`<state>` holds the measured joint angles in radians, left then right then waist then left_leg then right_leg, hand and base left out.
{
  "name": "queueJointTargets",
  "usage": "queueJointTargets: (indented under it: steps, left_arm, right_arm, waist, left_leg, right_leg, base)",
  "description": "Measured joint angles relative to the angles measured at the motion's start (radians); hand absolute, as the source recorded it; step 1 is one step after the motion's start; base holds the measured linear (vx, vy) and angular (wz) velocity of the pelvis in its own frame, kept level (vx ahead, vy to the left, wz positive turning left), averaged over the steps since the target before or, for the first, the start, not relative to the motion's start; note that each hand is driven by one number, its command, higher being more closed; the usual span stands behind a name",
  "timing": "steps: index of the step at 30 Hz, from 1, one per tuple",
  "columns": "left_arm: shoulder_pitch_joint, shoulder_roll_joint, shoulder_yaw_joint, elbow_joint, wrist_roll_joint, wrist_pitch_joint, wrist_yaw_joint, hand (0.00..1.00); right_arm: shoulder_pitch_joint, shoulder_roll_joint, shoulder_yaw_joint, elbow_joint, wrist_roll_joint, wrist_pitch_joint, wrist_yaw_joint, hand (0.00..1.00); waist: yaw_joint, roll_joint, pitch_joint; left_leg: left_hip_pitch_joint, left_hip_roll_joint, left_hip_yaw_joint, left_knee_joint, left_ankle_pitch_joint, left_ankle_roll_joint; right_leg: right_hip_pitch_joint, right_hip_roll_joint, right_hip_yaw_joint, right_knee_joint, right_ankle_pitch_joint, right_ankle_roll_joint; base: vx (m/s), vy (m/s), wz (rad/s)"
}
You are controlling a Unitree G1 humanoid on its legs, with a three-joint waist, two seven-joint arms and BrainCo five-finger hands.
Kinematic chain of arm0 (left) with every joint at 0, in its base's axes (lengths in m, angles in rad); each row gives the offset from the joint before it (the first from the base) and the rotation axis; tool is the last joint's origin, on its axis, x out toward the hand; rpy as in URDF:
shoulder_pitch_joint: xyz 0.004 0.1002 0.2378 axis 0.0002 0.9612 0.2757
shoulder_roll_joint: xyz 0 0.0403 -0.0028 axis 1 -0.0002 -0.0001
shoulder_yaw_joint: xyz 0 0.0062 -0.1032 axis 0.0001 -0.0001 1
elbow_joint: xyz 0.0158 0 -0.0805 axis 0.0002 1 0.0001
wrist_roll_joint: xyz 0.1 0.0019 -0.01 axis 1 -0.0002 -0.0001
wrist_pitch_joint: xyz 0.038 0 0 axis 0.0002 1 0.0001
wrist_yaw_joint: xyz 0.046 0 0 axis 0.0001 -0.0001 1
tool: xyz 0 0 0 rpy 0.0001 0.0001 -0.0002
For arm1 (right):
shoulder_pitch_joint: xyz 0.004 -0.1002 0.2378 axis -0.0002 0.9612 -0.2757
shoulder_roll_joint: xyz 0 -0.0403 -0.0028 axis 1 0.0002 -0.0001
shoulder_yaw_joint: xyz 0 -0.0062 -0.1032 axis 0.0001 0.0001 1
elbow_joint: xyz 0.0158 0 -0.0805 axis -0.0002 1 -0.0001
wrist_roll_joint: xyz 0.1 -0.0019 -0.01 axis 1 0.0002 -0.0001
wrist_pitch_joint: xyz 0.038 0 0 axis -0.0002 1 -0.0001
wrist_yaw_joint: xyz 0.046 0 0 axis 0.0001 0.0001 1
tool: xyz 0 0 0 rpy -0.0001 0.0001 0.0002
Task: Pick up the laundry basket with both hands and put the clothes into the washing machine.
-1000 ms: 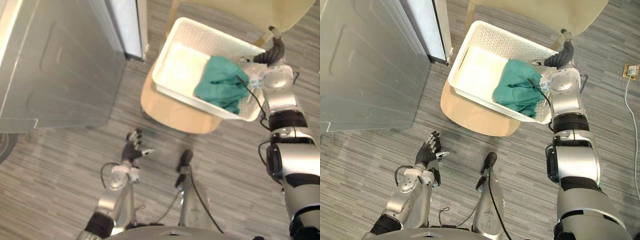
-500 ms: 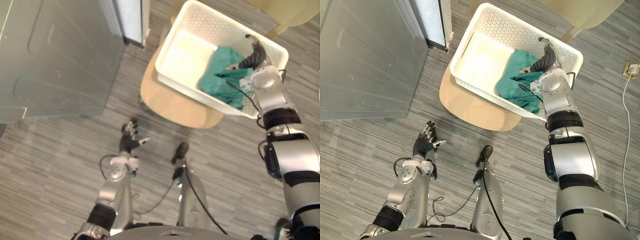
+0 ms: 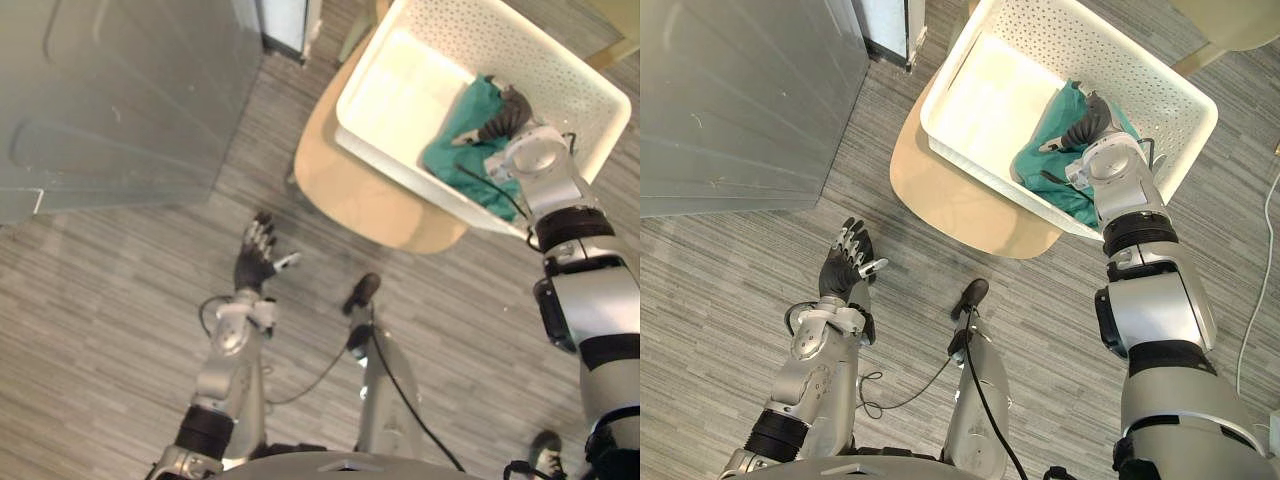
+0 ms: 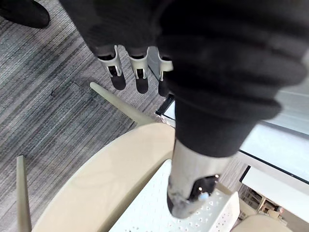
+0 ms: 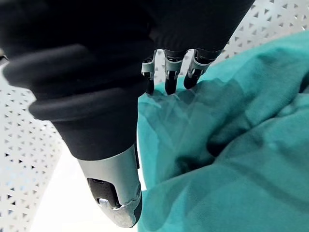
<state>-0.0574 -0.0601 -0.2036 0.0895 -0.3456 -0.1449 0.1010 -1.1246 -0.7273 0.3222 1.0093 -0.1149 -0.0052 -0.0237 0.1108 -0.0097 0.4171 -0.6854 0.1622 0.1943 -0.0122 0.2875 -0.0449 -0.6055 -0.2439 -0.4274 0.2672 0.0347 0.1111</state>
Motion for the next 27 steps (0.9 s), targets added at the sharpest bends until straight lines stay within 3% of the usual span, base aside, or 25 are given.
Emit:
queueJointTargets:
  steps: [7,10,18,19,27]
  left_arm:
    - [0.009,-0.001,0.0,-0.039,-0.011,-0.008,-0.008,0.0]
    - [0.015,-0.003,-0.001,-0.067,-0.026,-0.008,-0.021,0.0]
    - [0.025,-0.003,0.0,-0.115,-0.071,-0.007,-0.051,0.0]
    - [0.025,-0.003,0.0,-0.116,-0.082,-0.007,-0.051,0.0]
    - [0.025,-0.004,0.006,-0.119,-0.155,-0.006,-0.05,0.0]
  right_arm:
    - [-0.01,-0.071,0.079,0.022,0.029,-0.015,0.048,0.0]
    - [0.005,-0.111,0.11,0.035,0.04,-0.017,0.088,0.0]
    - [0.012,-0.153,0.109,0.038,0.115,-0.02,0.134,0.0]
    - [0.012,-0.154,0.108,0.038,0.123,-0.021,0.133,1.0]
    - [0.011,-0.171,0.094,0.052,0.262,-0.021,0.129,1.0]
  waist:
    - [0.006,0.0,0.004]
    - [0.025,0.001,0.005]
    - [0.031,0.001,0.007]
    - [0.032,0.001,0.007]
    - [0.036,0.001,0.005]
  left_leg:
    - [-0.069,0.014,-0.003,0.028,-0.008,-0.006]
    - [-0.102,0.021,-0.003,0.061,-0.026,-0.01]
    - [-0.155,0.023,0.0,0.104,-0.045,-0.006]
    - [-0.157,0.023,0.004,0.104,-0.045,-0.005]
    - [-0.166,0.026,0.032,0.104,-0.042,-0.009]
  right_leg:
    - [-0.063,0.001,-0.007,0.032,-0.014,-0.009]
    - [-0.085,0.001,-0.009,0.042,-0.019,-0.011]
    - [-0.138,-0.013,-0.002,0.089,-0.04,-0.014]
    - [-0.145,-0.015,0.003,0.096,-0.042,-0.015]
    - [-0.165,-0.023,0.009,0.108,-0.044,-0.015]
  base:
    - [0.04,-0.055,-0.01]
    - [0.03,-0.053,-0.01]
    - [0.01,-0.037,0.0]
    - [-0.01,-0.046,-0.04]
    - [-0.01,-0.034,0.0]
